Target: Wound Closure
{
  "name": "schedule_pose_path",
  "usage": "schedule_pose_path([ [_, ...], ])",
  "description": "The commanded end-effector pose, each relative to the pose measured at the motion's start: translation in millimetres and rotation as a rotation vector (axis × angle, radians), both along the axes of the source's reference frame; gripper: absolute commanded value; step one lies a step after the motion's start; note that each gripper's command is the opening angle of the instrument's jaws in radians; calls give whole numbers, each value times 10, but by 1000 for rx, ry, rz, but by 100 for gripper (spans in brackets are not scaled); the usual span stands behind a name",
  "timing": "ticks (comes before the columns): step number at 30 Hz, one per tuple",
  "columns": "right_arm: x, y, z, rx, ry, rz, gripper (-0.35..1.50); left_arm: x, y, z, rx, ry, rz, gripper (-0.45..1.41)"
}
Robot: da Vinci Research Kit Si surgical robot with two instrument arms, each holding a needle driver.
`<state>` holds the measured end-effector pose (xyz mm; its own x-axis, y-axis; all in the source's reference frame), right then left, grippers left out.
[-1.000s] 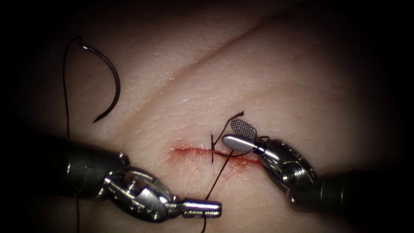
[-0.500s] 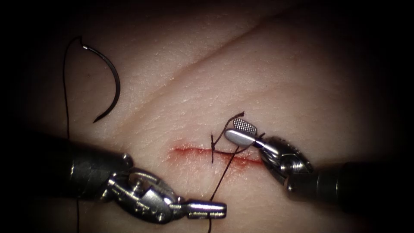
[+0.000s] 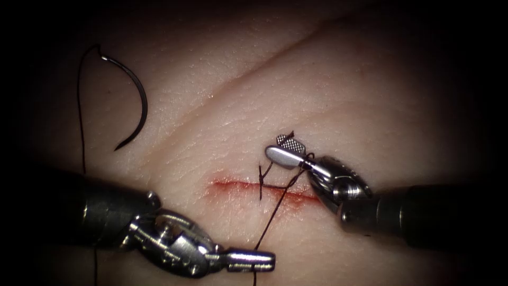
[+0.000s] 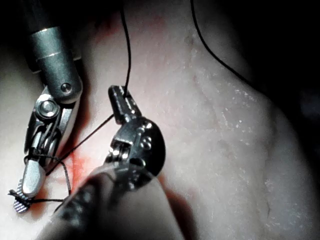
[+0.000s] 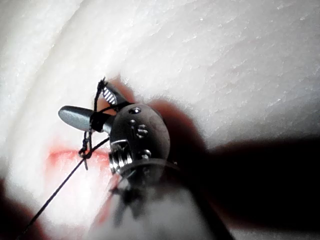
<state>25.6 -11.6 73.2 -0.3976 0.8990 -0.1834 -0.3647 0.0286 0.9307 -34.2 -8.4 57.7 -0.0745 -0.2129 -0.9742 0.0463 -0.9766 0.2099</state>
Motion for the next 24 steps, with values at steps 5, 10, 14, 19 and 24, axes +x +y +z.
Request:
schedule_pose_path([
  [5,5,-2,1,11,1,-4,84,-4,-5,5,-1,3,6,-45],
  [10,5,-2,-5,22,-27,-12,-35,-2,-6,5,-1,2,7,-45],
  [14,5,2,-11,3,-67,-3,-35,-2,-5,6,0,5,9,-45],
  [19,5,5,-17,-8,-96,6,-35,1,-6,5,-1,7,8,-45],
  [24,8,-6,-21,-65,-131,-12,-35,15,23,0,21,45,-22,-45],
])
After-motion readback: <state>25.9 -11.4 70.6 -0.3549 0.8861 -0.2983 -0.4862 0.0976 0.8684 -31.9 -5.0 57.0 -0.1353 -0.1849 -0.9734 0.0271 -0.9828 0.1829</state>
